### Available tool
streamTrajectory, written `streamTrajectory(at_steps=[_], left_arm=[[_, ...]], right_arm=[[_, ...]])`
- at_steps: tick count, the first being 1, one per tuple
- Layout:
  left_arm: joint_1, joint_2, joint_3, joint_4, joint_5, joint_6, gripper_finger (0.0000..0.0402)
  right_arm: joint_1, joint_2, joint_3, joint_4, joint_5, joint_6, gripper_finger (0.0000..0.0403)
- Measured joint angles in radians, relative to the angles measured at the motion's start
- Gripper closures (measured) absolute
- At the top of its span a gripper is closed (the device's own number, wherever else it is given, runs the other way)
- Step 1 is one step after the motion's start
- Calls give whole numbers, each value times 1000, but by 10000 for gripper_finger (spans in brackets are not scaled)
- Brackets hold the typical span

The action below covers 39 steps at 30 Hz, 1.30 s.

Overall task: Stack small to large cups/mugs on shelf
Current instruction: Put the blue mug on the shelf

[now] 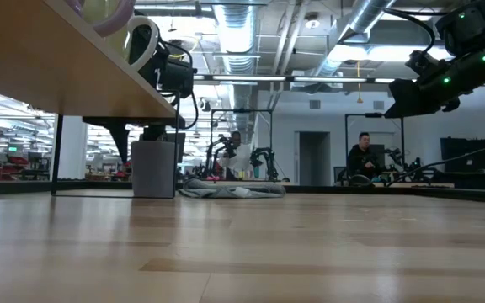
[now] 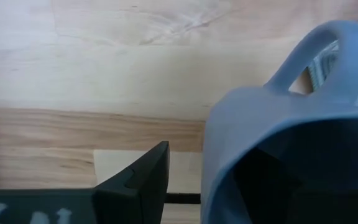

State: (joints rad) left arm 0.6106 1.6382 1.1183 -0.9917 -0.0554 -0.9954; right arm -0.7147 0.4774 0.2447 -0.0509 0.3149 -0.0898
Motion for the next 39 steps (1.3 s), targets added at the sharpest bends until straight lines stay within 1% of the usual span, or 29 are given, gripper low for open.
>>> streamTrajectory(at_steps=[4, 7, 17, 24, 30, 33, 39], left_arm=[[0, 0, 0, 9, -1, 14, 236], [0, 0, 0, 10, -2, 22, 250], [0, 0, 0, 12, -24, 43, 340], [0, -1, -8, 37, -35, 76, 390], [8, -1, -8, 43, -36, 108, 385], [11, -1, -8, 46, -30, 132, 392], [15, -1, -8, 51, -5, 178, 393]], right_arm=[[0, 0, 0, 0, 0, 0, 269], [0, 0, 0, 0, 0, 0, 269], [0, 0, 0, 0, 0, 0, 269], [0, 0, 0, 0, 0, 0, 269], [0, 0, 0, 0, 0, 0, 269], [0, 0, 0, 0, 0, 0, 269], [0, 0, 0, 0, 0, 0, 269]])
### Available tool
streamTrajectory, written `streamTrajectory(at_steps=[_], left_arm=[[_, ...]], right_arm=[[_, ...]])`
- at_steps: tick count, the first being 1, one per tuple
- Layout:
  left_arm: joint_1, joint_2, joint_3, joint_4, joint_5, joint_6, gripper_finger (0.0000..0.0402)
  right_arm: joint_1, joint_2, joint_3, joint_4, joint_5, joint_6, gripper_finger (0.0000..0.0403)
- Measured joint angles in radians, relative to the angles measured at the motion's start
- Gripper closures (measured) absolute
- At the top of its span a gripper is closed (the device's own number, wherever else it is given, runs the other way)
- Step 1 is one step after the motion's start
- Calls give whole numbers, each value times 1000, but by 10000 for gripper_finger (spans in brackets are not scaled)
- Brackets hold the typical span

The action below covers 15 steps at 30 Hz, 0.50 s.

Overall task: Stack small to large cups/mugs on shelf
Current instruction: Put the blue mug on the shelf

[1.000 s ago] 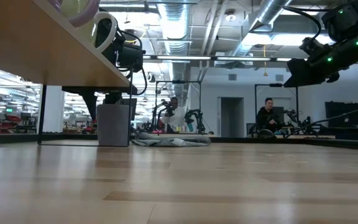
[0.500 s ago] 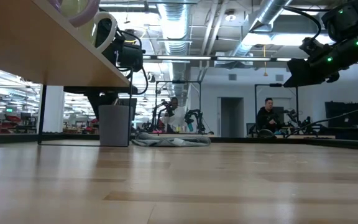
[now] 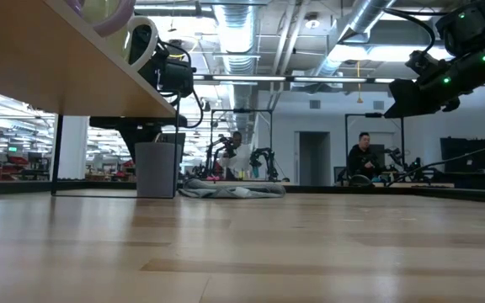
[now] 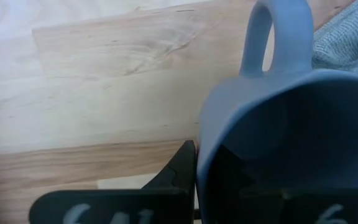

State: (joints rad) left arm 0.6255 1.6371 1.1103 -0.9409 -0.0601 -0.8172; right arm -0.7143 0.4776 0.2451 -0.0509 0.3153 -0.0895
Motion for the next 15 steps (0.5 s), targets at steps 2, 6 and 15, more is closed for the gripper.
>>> streamTrajectory(at_steps=[2, 6, 15], left_arm=[[0, 0, 0, 0, 4, 15, 393], [0, 0, 0, 0, 17, 52, 393], [-1, 0, 0, -1, 20, 56, 393]], right_arm=[[0, 0, 0, 0, 0, 0, 269], [0, 0, 0, 0, 0, 0, 269], [0, 0, 0, 0, 0, 0, 269]])
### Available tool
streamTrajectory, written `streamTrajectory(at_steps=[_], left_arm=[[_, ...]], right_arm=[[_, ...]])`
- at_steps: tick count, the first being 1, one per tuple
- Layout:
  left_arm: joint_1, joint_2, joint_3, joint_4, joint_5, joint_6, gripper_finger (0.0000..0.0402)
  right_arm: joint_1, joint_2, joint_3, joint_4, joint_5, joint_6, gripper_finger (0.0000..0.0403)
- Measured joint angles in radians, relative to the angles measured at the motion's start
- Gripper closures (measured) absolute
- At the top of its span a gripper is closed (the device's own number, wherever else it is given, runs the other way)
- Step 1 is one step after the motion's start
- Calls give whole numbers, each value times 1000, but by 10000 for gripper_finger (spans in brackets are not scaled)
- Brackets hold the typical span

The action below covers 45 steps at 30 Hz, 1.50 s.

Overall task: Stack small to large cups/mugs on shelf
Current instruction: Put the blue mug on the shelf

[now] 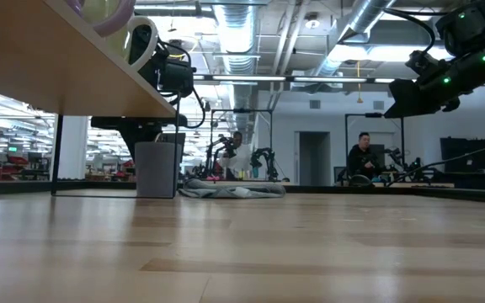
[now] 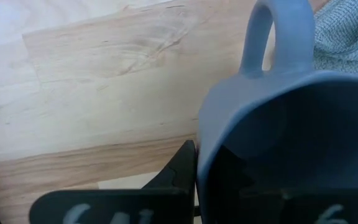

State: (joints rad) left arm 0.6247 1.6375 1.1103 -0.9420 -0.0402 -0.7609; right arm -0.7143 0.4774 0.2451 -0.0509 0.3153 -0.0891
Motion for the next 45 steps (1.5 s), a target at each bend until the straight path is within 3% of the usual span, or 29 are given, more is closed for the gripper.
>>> streamTrajectory(at_steps=[11, 17, 25, 33, 40, 45], left_arm=[[4, -5, 63, 2, -29, 92, 393], [11, -6, 171, -133, -59, 170, 393], [27, -7, 419, -325, -155, 270, 393], [29, -8, 717, -473, -155, 389, 393], [25, -9, 916, -645, -144, 481, 393], [6, -41, 980, -635, -40, 541, 393]], right_arm=[[0, 0, 0, 0, 0, 0, 269], [0, 0, 0, 0, 0, 0, 269], [0, 0, 0, 0, 0, 0, 269], [0, 0, 0, 0, 0, 1, 269], [0, 0, 0, 0, 0, 2, 269], [0, 1, 0, 0, 0, 3, 269]])
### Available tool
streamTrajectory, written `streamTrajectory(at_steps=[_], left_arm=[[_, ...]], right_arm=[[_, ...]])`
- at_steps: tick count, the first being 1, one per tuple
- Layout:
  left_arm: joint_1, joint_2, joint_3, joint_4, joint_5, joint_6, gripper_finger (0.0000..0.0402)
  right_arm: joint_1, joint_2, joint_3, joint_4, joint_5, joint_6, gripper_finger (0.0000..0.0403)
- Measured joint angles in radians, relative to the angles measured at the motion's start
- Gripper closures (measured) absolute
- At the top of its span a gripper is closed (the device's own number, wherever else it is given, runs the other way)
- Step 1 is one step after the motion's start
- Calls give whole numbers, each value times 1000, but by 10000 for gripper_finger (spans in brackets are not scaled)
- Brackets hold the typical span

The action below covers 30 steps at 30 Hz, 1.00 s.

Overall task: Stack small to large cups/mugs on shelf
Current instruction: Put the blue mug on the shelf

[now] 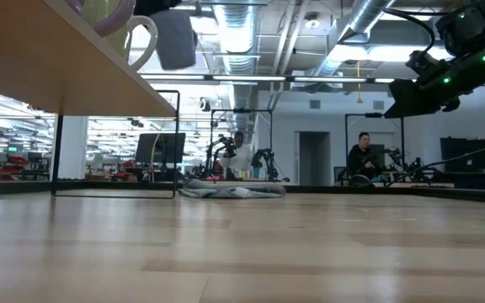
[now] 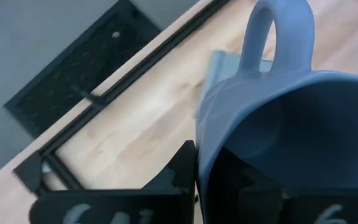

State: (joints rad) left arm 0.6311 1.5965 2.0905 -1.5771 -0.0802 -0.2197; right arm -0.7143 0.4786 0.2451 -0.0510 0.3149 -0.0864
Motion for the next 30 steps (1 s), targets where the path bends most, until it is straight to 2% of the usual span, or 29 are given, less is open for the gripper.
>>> streamTrajectory(at_steps=[7, 15, 25, 30], left_arm=[[-30, -54, 27, 4, 171, 53, 393], [-118, -99, 27, 5, 385, 80, 393], [-309, -145, 27, 5, 469, 10, 393], [-442, -146, 27, 6, 459, -81, 393]], right_arm=[[-1, 0, 0, -1, 0, 8, 269], [-1, 0, 0, -1, 0, 8, 269], [-1, 1, 0, -1, 0, 8, 269], [-1, 17, -8, -13, 0, 8, 269]])
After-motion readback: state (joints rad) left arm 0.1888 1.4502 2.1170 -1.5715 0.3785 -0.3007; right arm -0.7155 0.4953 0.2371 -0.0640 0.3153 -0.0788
